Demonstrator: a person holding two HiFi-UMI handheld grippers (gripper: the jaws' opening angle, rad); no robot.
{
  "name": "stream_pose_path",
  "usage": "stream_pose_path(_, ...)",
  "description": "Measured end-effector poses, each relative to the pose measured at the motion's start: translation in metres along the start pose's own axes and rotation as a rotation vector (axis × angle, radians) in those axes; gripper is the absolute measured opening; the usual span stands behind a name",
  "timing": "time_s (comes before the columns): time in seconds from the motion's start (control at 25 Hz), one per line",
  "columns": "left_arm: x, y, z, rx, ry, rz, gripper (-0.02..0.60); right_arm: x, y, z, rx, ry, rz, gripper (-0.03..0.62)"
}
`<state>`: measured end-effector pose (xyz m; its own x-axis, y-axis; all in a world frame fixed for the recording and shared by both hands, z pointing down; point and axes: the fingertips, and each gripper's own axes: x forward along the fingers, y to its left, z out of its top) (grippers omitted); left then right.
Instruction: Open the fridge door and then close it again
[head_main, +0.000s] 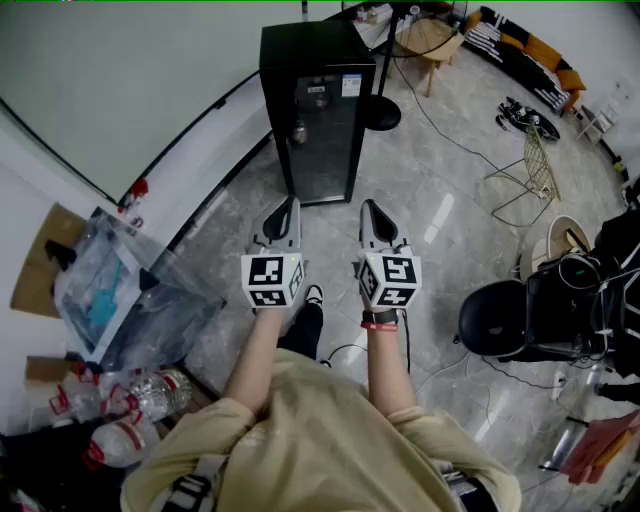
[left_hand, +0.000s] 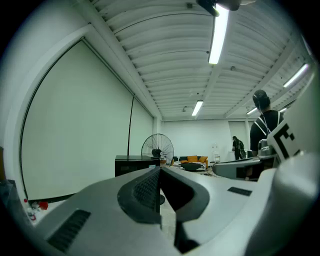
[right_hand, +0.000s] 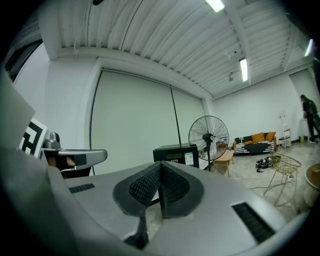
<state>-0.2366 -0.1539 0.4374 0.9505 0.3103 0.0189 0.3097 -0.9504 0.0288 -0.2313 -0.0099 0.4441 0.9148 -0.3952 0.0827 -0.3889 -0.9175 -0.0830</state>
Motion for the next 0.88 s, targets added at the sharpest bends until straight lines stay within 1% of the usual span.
stream_pose_path(0.2,0.052,0.050,-0.014,-0.031,-0.002,0.040,0.018,0.069,0.000,-0.004,-0.018,0.011,0.032,0.023)
stream_pose_path(0.32,0.091,0.083,-0.011,-0.041,-0.001,0.071,0.018,0.116,-0.007,0.007,-0.007,0.015,0.030,0.023)
stream_pose_path(0.4,0.119,0.098,-0.006,-0.039,0.000,0.080,0.018,0.149,-0.019,0.017,0.005,0.007,0.030,0.023)
stream_pose_path(0.52,0.164,0.118,0.001,-0.052,-0.013,0.098,0.018,0.200,-0.031,0.031,-0.005,0.004,0.065,0.023)
stream_pose_path(0.64,0.204,0.145,0.000,-0.071,-0.009,0.106,0.018,0.250,-0.031,0.041,-0.018,0.013,0.104,0.023)
stream_pose_path(0.76,0.235,0.168,-0.003,-0.091,-0.007,0.111,0.018,0.289,-0.027,0.043,-0.027,0.023,0.143,0.023)
stream_pose_path(0.88,0.256,0.184,-0.007,-0.096,0.013,0.125,0.018,0.317,-0.026,0.042,-0.037,0.053,0.154,0.023)
